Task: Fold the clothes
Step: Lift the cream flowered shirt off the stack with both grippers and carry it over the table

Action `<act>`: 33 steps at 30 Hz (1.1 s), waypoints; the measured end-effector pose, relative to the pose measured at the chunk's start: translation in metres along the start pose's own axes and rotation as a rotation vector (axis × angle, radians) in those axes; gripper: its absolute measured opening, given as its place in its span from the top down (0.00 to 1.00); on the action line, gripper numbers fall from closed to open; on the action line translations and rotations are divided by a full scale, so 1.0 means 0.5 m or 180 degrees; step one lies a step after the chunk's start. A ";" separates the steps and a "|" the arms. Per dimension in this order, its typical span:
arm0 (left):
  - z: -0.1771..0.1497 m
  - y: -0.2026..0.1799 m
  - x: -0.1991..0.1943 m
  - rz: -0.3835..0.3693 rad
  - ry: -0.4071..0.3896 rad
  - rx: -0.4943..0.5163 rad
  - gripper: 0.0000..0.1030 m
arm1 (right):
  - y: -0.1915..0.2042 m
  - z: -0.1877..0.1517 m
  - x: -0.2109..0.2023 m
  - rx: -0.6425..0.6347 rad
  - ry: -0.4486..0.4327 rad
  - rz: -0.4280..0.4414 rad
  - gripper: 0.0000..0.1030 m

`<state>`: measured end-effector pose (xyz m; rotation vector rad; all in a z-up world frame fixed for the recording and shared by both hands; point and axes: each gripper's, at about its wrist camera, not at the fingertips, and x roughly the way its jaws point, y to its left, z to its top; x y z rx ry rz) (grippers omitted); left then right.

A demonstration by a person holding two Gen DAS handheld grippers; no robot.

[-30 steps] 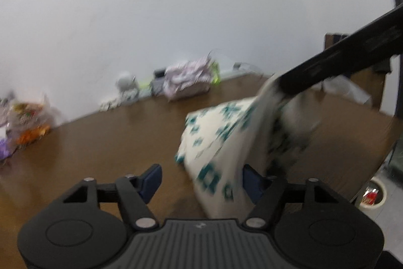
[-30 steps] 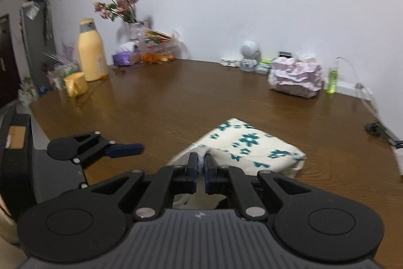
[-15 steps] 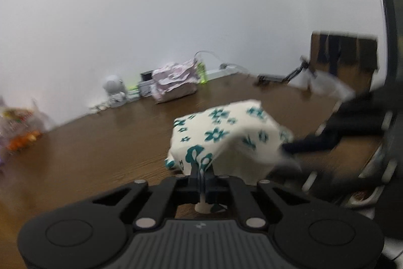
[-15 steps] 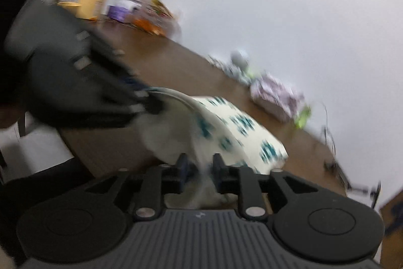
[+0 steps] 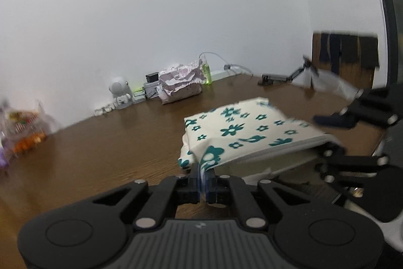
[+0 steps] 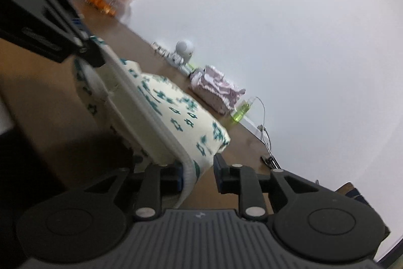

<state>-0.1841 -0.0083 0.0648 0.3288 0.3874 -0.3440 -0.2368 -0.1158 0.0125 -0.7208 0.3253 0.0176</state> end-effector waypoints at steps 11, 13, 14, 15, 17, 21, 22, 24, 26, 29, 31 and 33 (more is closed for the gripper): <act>-0.027 -0.062 0.001 0.0332 -0.0099 0.0666 0.97 | -0.097 0.027 -0.029 0.1079 0.0040 0.0670 0.44; -0.032 -0.072 0.001 0.0303 -0.0104 0.0725 0.97 | -0.091 0.026 -0.021 0.1054 0.0016 0.0700 0.44; -0.030 -0.074 -0.002 0.0256 -0.0120 0.0701 0.97 | -0.081 0.027 -0.012 0.0972 -0.0008 0.0640 0.44; -0.028 -0.076 -0.005 0.0219 -0.0139 0.0683 0.97 | -0.070 0.030 -0.004 0.0864 -0.0033 0.0555 0.46; -0.021 -0.076 -0.014 0.0214 -0.0191 0.0678 0.97 | -0.041 0.035 0.007 0.0631 -0.0003 0.0355 0.58; -0.020 -0.061 -0.012 0.0266 -0.0155 0.0630 0.97 | -0.017 0.019 0.027 0.0408 0.0182 0.0169 0.61; -0.021 -0.060 -0.010 0.0282 -0.0131 0.0633 0.97 | -0.014 0.015 0.024 0.0374 0.0180 0.0144 0.62; -0.026 -0.062 -0.003 0.0340 -0.0090 0.0671 0.96 | -0.017 0.012 0.006 0.0368 0.0158 0.0108 0.73; -0.034 -0.067 0.010 0.0448 -0.0049 0.0716 0.85 | -0.042 0.021 -0.016 0.0568 0.0096 0.0142 0.88; -0.056 -0.084 0.032 0.0535 0.0111 0.0715 0.44 | -0.099 0.042 -0.032 0.0997 0.0015 0.0310 0.95; -0.065 -0.086 0.035 0.0440 0.0217 0.0586 0.43 | -0.134 0.048 -0.031 0.1253 -0.0029 0.0402 0.95; -0.061 -0.080 0.034 0.0289 0.0279 0.0448 0.59 | -0.159 0.052 -0.024 0.1400 -0.0051 0.0492 0.95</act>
